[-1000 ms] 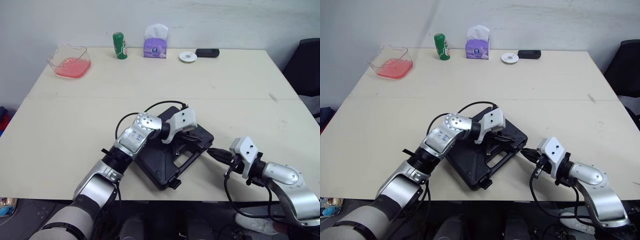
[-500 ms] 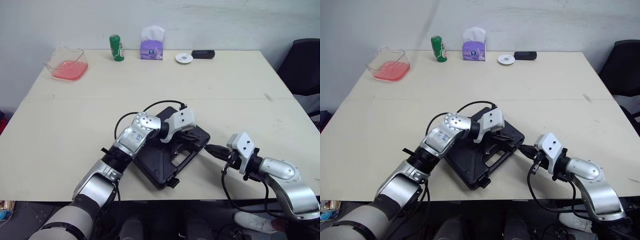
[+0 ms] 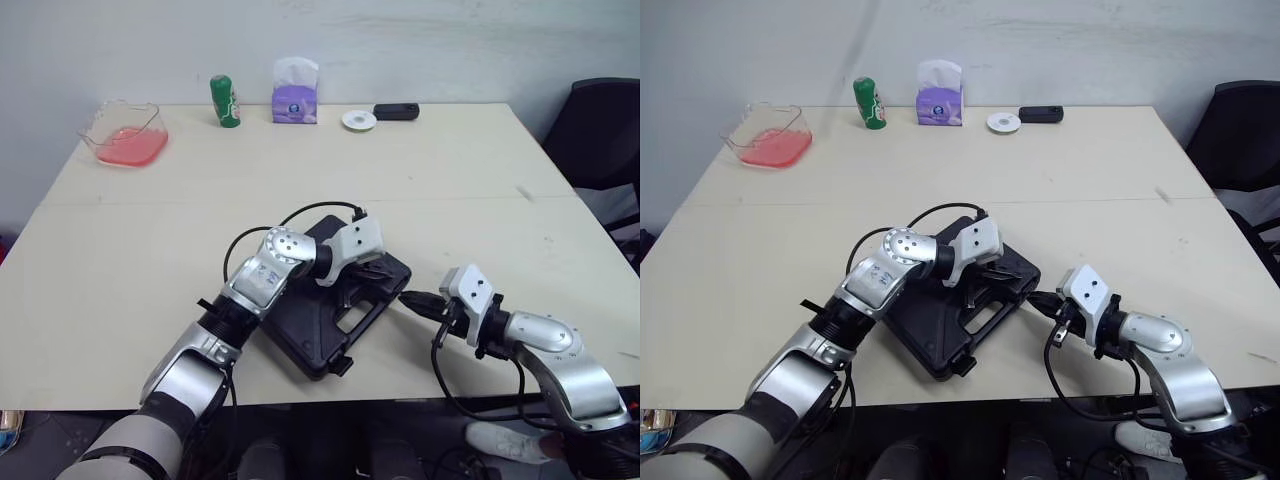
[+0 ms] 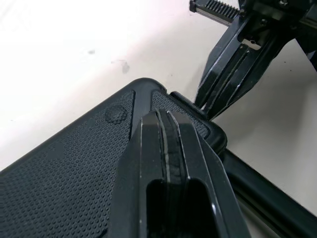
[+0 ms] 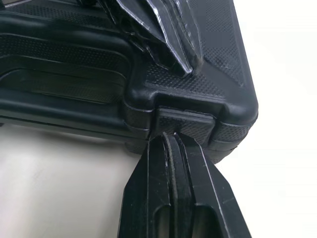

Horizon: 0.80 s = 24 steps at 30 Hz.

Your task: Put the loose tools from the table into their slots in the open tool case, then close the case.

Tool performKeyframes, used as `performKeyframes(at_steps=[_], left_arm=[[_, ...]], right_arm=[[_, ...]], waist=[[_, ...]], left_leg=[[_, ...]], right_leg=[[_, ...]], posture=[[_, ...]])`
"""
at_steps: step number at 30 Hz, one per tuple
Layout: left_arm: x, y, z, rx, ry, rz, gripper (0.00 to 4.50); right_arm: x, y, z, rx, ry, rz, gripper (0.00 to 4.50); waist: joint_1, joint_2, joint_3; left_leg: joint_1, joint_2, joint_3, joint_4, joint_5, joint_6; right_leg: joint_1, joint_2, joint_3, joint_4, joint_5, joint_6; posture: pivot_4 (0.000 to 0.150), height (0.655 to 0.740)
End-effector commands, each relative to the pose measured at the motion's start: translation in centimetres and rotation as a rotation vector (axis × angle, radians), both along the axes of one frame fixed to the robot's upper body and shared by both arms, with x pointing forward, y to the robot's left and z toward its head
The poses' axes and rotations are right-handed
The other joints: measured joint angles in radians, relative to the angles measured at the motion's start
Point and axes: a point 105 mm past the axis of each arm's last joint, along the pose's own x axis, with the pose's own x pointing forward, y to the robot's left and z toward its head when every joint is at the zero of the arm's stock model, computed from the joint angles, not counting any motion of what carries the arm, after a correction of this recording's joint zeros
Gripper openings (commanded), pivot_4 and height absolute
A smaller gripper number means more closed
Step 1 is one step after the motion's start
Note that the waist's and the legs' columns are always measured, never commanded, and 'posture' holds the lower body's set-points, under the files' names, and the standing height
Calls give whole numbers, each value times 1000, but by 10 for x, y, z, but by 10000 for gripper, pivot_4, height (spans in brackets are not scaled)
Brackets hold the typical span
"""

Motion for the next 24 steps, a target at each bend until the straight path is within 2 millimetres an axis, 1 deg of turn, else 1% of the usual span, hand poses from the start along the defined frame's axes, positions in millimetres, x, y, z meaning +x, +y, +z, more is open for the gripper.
performKeyframes(at_steps=[1,2,3,5,6,8,11,13,15,17,18,19,22,24], left_arm=[[-3,8,7,-62,-21,-14,0],[-8,6,21,-101,-38,-55,0],[-17,5,40,-154,-100,-128,0],[-36,11,69,-227,-165,-236,0],[-44,18,75,-237,-166,-272,0],[-52,28,77,-232,-159,-301,0],[-67,49,70,-181,-150,-350,0],[-79,63,59,-130,-124,-372,0],[-83,72,50,-92,-106,-353,0],[-84,83,34,-44,-83,-311,0],[-86,86,30,-29,-76,-304,0],[-87,89,23,-5,-75,-293,0],[-93,94,8,47,-56,-293,0],[-92,97,-6,88,0,-256,0]], right_arm=[[-10,-7,19,-2,-65,23,170],[-15,-8,20,11,-59,37,170],[-21,-10,18,3,-46,54,170],[-36,-12,11,-18,-4,101,170],[-42,-11,7,-33,12,126,170],[-47,-7,5,-35,29,156,170],[-55,10,3,5,50,214,170],[-63,22,-2,15,65,266,170],[-68,31,-6,24,77,298,170],[-77,41,-11,36,99,346,170],[-79,44,-13,40,105,359,170],[-82,48,-14,49,115,377,170],[-88,52,-15,57,129,411,170],[-88,55,-17,60,136,426,170]], waist=[[5,1,2],[8,3,4],[12,5,7],[18,8,13],[22,8,13],[22,8,13],[21,8,13],[19,8,14],[22,7,16],[29,8,17],[28,8,17],[28,8,17],[27,8,17],[27,8,17]], left_leg=[[-1,0,0,-1,0,0],[-3,0,0,-2,1,-1],[-4,-1,0,-2,1,0],[-8,-2,0,-2,1,0],[-10,-2,-1,-2,2,0],[-18,-2,-1,-1,4,0],[-18,-3,2,-1,4,1],[-18,-3,3,-1,5,1],[-18,-2,1,0,5,1],[-19,-2,-1,3,5,1],[-19,-2,-1,4,5,1],[-19,-2,-1,4,4,2],[-19,-3,-1,4,4,2],[-20,-3,-1,4,3,3]], right_leg=[[-1,0,-1,-1,0,0],[-2,0,-1,-1,0,0],[-3,0,-1,-1,0,0],[-6,0,-2,-2,0,0],[-8,0,-3,-2,0,0],[-15,1,-4,2,1,1],[-16,4,-7,2,1,2],[-16,9,-8,2,1,3],[-16,9,-4,0,1,2],[-16,9,-1,0,1,2],[-16,8,0,0,1,2],[-16,3,0,0,1,2],[-16,1,-2,0,1,2],[-16,0,-2,0,1,2]], posture=[[1500,7400],[1500,7400],[1500,7400],[1500,7400],[1500,7400],[1500,7400],[1500,7400],[1500,7400],[1500,7400],[1500,7400],[1500,7400],[1500,7400],[1500,7400],[1500,7400]])
